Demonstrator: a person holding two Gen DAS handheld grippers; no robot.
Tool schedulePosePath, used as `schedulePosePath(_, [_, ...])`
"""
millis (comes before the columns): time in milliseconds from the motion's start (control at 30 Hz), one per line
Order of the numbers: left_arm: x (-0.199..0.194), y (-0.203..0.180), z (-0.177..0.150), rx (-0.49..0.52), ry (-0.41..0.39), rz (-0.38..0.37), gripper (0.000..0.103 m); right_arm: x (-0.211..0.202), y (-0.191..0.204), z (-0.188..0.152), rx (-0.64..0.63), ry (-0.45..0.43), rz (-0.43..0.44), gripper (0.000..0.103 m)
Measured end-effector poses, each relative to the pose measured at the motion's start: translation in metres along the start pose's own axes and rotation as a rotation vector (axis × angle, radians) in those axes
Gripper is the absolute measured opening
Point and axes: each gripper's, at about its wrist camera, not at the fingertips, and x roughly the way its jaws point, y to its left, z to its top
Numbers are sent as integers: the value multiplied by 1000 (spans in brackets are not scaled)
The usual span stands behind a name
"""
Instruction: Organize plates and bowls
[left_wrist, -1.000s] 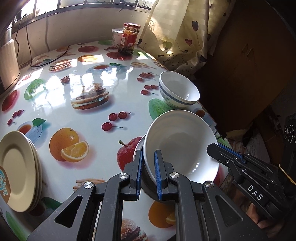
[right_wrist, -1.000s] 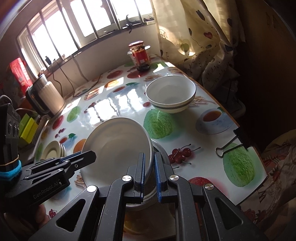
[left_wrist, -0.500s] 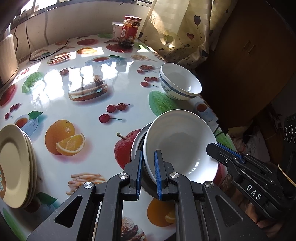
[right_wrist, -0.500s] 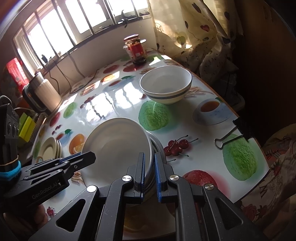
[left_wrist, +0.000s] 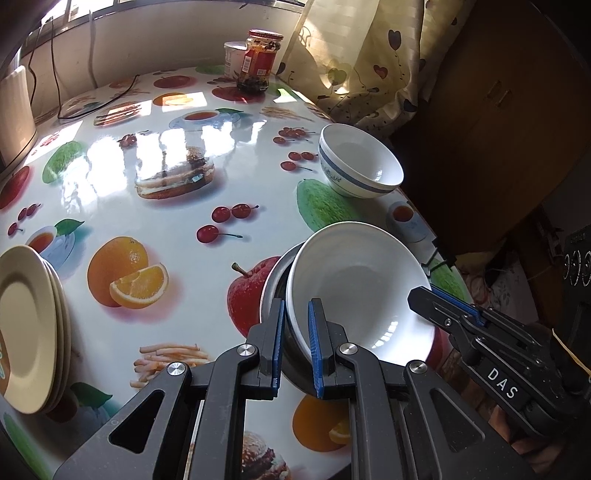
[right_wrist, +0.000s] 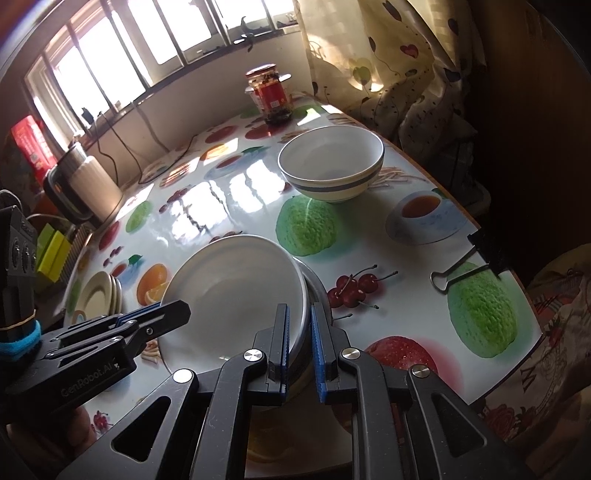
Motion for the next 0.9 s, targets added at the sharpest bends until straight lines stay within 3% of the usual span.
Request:
schedulePosePath(267, [0, 3, 2, -11, 1, -19, 13, 1, 0, 0, 6, 2, -1, 14])
schedulePosePath(433, [-1, 5, 4, -16, -6, -28, 13, -2, -1, 2, 6, -4, 14, 20])
schedulePosePath(500, [-4, 4, 6, -10, -21, -30, 19, -3, -1, 3, 8, -9, 15, 27])
schedulePosePath(567, [-7, 4, 10, -8, -36, -38, 32, -3, -2, 5, 11, -12, 16, 28])
schedulePosePath(900, [-6, 3, 43, -10, -64, -55, 34, -12, -18, 26, 45, -72, 10, 33])
